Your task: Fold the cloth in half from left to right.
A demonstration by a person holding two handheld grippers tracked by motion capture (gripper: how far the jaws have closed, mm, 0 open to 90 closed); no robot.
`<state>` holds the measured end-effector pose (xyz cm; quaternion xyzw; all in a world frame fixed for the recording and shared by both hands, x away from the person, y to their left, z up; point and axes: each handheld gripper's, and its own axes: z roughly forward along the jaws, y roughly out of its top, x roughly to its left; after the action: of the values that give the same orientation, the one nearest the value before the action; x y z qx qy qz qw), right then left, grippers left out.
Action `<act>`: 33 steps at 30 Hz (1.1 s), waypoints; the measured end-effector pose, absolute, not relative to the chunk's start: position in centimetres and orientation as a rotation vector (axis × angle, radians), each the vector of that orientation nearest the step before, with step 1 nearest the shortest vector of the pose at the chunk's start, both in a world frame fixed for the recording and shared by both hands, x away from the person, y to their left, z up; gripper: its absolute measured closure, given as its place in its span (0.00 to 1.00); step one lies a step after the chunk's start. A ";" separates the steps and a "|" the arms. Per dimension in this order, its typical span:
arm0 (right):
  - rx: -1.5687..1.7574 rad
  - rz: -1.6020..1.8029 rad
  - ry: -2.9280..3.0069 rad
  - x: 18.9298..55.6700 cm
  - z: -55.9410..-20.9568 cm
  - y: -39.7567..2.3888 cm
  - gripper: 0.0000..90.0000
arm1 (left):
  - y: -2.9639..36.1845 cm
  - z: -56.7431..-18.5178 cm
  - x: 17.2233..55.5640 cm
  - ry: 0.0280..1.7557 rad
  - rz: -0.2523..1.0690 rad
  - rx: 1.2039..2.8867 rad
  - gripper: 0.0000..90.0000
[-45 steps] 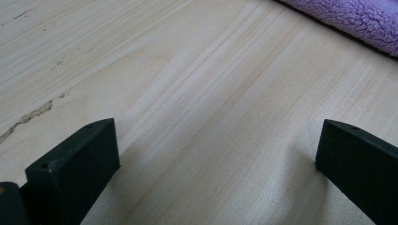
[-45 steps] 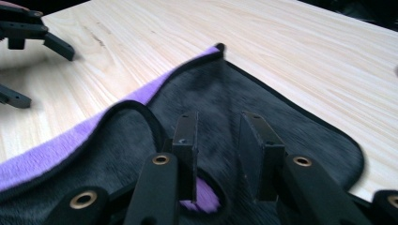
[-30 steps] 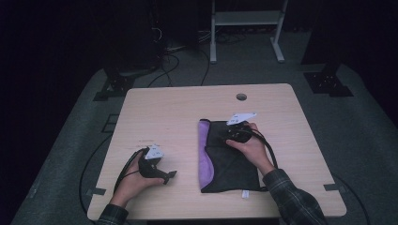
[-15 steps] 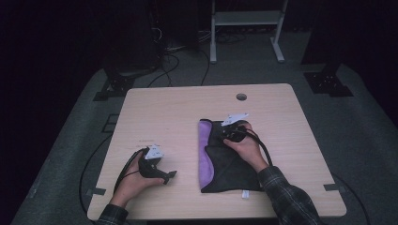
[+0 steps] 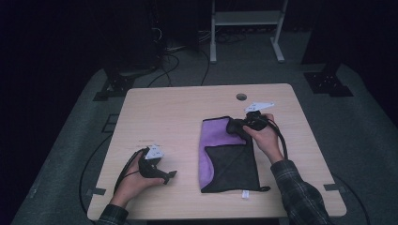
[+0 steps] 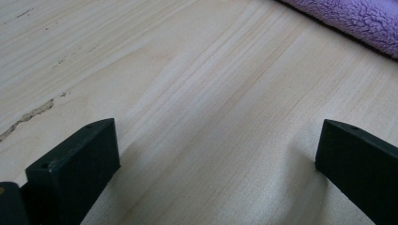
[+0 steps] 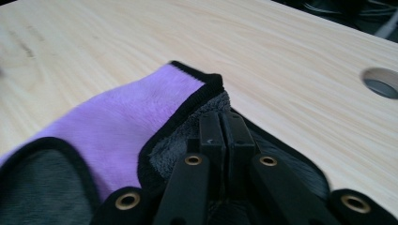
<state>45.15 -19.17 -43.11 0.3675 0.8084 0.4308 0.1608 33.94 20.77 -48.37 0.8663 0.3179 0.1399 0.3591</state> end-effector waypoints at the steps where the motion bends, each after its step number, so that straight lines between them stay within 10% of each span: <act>1: 1.060 1.223 2.306 45.4 -43.3 -19.5 0.97 | 20.8 -48.4 33.9 0.820 0.361 2.234 0.00; 33: 1.238 1.206 2.230 46.3 -44.9 -23.4 0.60 | 20.8 -48.4 33.9 0.824 0.363 2.233 0.00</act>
<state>46.27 -23.42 -44.90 0.4330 0.7804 0.4220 0.1595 33.90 20.76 -48.37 0.8658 0.3195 0.1409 0.3585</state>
